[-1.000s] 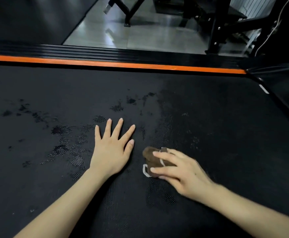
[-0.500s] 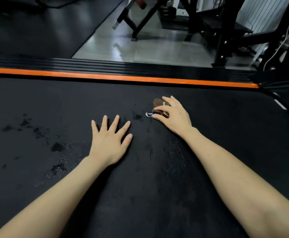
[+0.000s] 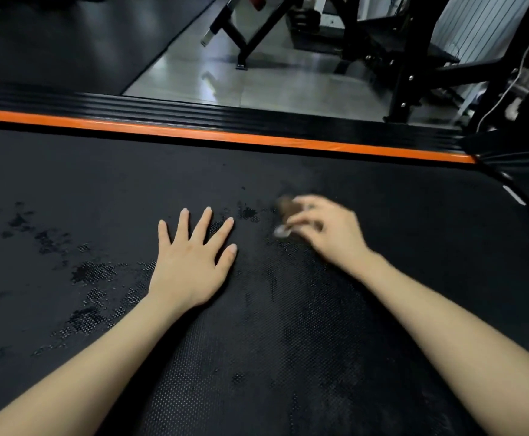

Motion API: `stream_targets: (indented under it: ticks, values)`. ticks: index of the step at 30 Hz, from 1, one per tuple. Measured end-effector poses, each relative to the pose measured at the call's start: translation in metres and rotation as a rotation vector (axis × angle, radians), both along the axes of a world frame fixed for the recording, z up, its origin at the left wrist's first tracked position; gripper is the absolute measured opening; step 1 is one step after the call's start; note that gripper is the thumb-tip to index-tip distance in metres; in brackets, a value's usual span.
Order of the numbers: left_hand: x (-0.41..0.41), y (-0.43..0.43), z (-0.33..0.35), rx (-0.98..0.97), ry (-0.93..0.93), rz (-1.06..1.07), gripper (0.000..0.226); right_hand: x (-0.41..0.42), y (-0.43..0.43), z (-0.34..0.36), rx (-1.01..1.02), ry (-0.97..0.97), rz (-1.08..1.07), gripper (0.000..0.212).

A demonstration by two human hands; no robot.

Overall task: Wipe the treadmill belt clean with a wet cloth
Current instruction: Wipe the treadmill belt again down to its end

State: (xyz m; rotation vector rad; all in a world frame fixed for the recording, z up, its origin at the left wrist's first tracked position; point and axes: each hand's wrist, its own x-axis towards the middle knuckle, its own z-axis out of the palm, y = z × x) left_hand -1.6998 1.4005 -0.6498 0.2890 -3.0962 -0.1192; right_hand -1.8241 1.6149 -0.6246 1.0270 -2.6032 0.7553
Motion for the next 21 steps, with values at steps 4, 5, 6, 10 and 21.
stream_targets:
  ticks: [4,5,6,10,21]
  values:
    - [-0.001,0.003,0.001,0.012,0.019,0.005,0.08,-0.051,-0.029,0.002,-0.053,-0.145,-0.458,0.018]
    - [-0.001,0.003,0.001,0.011,0.019,0.004,0.081,-0.039,-0.049,0.0,-0.036,-0.135,-0.389,0.018]
    - [-0.001,0.003,0.001,0.015,0.025,0.007,0.083,-0.022,-0.069,-0.002,-0.038,-0.109,-0.259,0.016]
    - [0.001,0.0,0.0,0.048,0.084,0.037,0.092,0.009,-0.082,-0.009,0.048,-0.023,0.09,0.01]
    - [-0.001,0.0,-0.003,0.04,0.132,0.013,0.088,-0.055,-0.019,0.03,-0.035,-0.116,-0.402,0.055]
